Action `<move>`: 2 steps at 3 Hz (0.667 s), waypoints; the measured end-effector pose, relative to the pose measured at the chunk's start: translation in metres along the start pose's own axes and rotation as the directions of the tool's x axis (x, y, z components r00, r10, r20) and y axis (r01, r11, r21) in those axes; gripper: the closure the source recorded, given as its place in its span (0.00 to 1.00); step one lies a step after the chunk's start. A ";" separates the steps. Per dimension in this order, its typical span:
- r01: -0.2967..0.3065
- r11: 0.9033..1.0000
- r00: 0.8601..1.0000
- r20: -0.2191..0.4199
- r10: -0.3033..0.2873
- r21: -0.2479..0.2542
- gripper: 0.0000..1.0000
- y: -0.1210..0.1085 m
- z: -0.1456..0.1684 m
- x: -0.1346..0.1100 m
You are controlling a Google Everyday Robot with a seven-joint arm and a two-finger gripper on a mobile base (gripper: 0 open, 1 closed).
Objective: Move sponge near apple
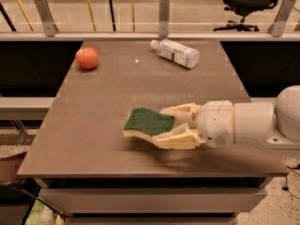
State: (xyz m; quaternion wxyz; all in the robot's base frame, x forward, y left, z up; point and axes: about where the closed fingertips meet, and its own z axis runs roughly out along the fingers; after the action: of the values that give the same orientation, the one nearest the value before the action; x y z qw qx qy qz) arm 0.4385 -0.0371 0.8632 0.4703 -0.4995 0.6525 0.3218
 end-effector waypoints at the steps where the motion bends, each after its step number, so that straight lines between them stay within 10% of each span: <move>1: 0.009 0.997 1.000 0.003 -0.009 0.075 1.00 -0.022 -0.002 -0.026; 2: 0.031 0.990 1.000 -0.005 -0.031 0.136 1.00 -0.053 -0.001 -0.056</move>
Offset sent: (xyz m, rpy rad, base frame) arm 0.0963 0.0042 0.0882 -0.0376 -0.1146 -0.1761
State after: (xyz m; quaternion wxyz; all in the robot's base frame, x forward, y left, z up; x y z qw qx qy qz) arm 0.4916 -0.0341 0.9185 0.5074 -0.4766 0.6657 0.2686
